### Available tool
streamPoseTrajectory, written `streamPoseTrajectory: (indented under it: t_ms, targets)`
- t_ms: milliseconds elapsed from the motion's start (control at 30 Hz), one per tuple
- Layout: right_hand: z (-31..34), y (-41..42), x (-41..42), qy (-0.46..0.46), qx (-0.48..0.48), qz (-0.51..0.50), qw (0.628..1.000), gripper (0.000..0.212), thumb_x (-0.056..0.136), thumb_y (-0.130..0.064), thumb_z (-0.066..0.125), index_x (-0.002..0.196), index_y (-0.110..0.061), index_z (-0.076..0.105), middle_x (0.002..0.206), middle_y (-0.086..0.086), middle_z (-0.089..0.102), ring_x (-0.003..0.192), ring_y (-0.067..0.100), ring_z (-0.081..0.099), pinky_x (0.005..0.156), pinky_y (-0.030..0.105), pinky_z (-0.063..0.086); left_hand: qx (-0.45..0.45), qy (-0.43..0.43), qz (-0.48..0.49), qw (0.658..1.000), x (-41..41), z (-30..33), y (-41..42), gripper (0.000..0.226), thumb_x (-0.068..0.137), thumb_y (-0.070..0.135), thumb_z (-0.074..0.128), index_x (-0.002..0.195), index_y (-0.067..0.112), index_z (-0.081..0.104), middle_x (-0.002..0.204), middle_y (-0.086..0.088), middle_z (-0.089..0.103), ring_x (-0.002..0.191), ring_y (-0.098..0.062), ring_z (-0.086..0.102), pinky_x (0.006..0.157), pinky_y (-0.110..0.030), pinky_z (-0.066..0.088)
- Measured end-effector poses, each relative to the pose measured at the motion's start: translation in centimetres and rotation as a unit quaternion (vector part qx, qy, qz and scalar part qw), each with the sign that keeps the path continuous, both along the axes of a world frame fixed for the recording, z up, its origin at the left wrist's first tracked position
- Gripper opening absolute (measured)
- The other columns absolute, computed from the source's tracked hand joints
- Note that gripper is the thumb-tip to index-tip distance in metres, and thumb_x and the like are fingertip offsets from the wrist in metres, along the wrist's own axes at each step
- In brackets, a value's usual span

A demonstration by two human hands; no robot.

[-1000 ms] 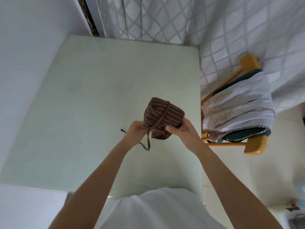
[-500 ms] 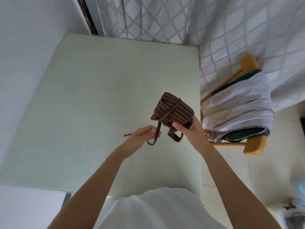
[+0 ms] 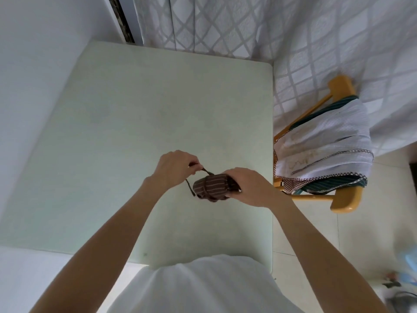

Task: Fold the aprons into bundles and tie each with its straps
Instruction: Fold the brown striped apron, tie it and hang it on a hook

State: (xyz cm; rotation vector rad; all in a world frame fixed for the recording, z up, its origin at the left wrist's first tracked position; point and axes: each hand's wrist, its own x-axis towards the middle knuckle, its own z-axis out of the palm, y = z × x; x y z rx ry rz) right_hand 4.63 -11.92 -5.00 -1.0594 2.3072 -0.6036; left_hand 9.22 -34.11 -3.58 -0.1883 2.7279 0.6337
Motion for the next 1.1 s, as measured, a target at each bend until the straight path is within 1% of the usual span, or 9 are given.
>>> streamPoseTrajectory:
  t_ms: [167,267,367,500,633,800,900,1000,1100]
  targets:
    - [-2.6,-2.5,0.1,0.042,-0.024,-0.14,0.989,0.035,0.081,-0.028,0.067,0.114,-0.017,0.058,0.105,0.0,0.065,0.093,0.022,0.061,0.077,0.032,0.046,-0.052,0.112,0.08,0.989,1.1,0.2,1.7,0.02,0.094,0.039,0.049,0.095,0.029,0.067,0.086,0.01,0.069,0.075,-0.015,0.064,0.066,-0.03,0.048]
    - [-2.4,-5.1,1.2,-0.108,-0.146,-0.274,0.944,0.03,0.079,-0.026,0.071,0.105,-0.017,0.061,0.104,0.0,0.065,0.095,0.017,0.062,0.084,0.036,0.05,0.049,0.259,0.186,0.947,2.5,-0.2,1.1,0.011,0.087,0.034,0.063,0.091,0.027,0.07,0.084,0.011,0.069,0.065,-0.011,0.064,0.06,-0.028,0.05]
    - [-2.1,-7.4,1.7,-0.269,-0.219,-0.322,0.881,0.019,0.079,-0.021,0.074,0.094,-0.026,0.064,0.104,0.0,0.062,0.096,0.013,0.062,0.087,0.033,0.051,0.107,0.332,0.227,0.909,3.0,-0.5,0.5,0.011,0.085,0.023,0.067,0.095,0.022,0.072,0.09,0.01,0.066,0.073,-0.002,0.06,0.066,-0.014,0.047]
    - [-2.5,-9.2,1.5,-0.458,-0.249,-0.342,0.782,0.03,0.085,-0.014,0.067,0.115,-0.009,0.063,0.107,0.007,0.069,0.095,0.016,0.066,0.078,0.023,0.052,0.142,0.306,0.256,0.906,2.6,-2.1,-0.2,0.018,0.087,0.015,0.064,0.102,0.021,0.071,0.098,0.012,0.062,0.089,0.0,0.057,0.077,-0.005,0.042]
    - [-5.3,-9.6,0.2,-0.443,-0.233,-0.427,0.753,0.035,0.086,-0.016,0.066,0.12,-0.01,0.06,0.113,0.008,0.067,0.103,0.02,0.064,0.085,0.026,0.051,0.161,0.237,0.245,0.926,0.3,-5.3,-0.2,0.018,0.087,0.014,0.063,0.103,0.02,0.07,0.098,0.009,0.065,0.088,-0.005,0.061,0.078,-0.015,0.048]
    - [-7.7,-9.2,-2.4,-0.398,-0.212,-0.553,0.701,0.032,0.089,-0.026,0.063,0.118,-0.012,0.06,0.112,0.005,0.066,0.1,0.015,0.062,0.074,0.017,0.046,0.228,0.133,0.289,0.92,-1.4,-9.3,0.7,0.009,0.085,0.023,0.067,0.091,0.018,0.071,0.079,0.007,0.069,0.069,-0.002,0.064,0.069,-0.022,0.051]
    - [-8.6,-8.8,-4.1,-0.389,-0.197,-0.566,0.699,0.037,0.089,-0.029,0.062,0.122,-0.012,0.057,0.114,0.002,0.064,0.098,0.01,0.06,0.073,0.015,0.044,0.216,0.136,0.25,0.934,-1.0,-10.9,1.7,0.017,0.089,0.025,0.062,0.098,0.017,0.073,0.072,0.005,0.063,0.055,-0.003,0.053,0.059,-0.023,0.043]
    - [-9.9,-8.4,-4.8,-0.361,-0.157,-0.577,0.716,0.045,0.087,-0.036,0.064,0.121,-0.011,0.052,0.116,0.003,0.06,0.101,0.013,0.056,0.08,0.021,0.045,0.13,0.102,0.209,0.964,-1.0,-11.6,2.2,0.031,0.094,0.037,0.049,0.116,0.022,0.065,0.081,0.008,0.052,0.069,-0.008,0.051,0.062,-0.022,0.037]
    - [-10.5,-7.9,-4.8,-0.203,-0.052,-0.558,0.803,0.06,0.082,-0.044,0.065,0.128,-0.013,0.043,0.123,0.005,0.053,0.115,0.021,0.044,0.099,0.034,0.037,0.085,0.08,0.197,0.973,-1.6,-12.2,2.5,0.036,0.093,0.044,0.047,0.119,0.024,0.062,0.096,0.005,0.057,0.092,-0.013,0.055,0.069,-0.023,0.04]
